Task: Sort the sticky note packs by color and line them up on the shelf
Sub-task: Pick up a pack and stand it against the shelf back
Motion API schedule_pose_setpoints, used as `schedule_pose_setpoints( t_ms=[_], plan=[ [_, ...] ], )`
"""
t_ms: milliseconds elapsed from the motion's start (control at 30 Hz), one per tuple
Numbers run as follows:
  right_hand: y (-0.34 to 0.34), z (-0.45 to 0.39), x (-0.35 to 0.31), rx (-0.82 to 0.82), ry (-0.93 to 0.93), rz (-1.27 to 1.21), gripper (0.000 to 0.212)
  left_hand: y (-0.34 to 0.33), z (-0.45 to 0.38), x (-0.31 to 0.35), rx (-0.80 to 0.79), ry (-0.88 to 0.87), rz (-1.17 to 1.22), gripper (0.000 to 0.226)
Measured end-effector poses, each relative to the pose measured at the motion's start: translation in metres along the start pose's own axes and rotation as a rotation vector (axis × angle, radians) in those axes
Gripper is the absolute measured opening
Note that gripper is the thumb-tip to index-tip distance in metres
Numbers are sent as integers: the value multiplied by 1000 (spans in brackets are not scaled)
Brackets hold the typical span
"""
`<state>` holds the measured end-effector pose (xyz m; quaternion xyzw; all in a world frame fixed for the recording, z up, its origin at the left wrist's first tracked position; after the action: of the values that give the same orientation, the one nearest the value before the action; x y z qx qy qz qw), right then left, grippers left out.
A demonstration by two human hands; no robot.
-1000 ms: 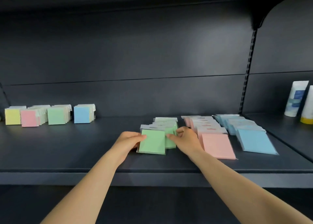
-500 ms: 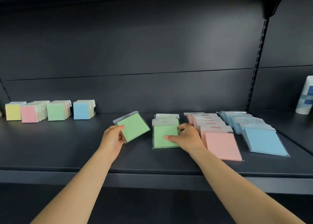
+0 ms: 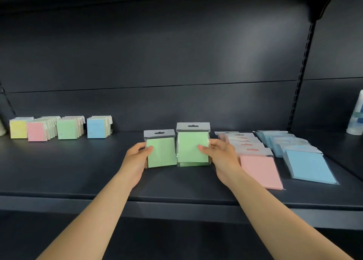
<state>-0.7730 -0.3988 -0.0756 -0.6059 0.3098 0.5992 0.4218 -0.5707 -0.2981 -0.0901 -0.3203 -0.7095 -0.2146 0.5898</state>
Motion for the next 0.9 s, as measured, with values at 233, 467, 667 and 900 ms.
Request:
schedule_pose_setpoints(
  t_ms=[233,467,667,900],
  plan=[
    [-31,-1,13,19,233,522,30,-7,5,5,-102,15,16,17],
    [-48,4,15,136,420,725,34,-6,14,9,-280,-72,-15,30],
    [-53,1,16,120,313,619,50,-2,13,8,-249,-89,42,31],
    [-101,-9,16,30,320,541,14,23,-11,19,-313,-122,129,32]
  ],
)
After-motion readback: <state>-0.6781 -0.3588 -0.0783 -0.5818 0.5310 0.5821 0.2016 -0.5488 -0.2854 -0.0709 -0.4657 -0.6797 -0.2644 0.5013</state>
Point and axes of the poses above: each hand's wrist, its own z-axis away from the middle knuckle, its own y-axis out of the back of the hand, x = y × z, the point moved 1 cm from there along -z, towards the middle knuckle, and after that the axes turned 11 degrees about -y, right-handed, at the moved point
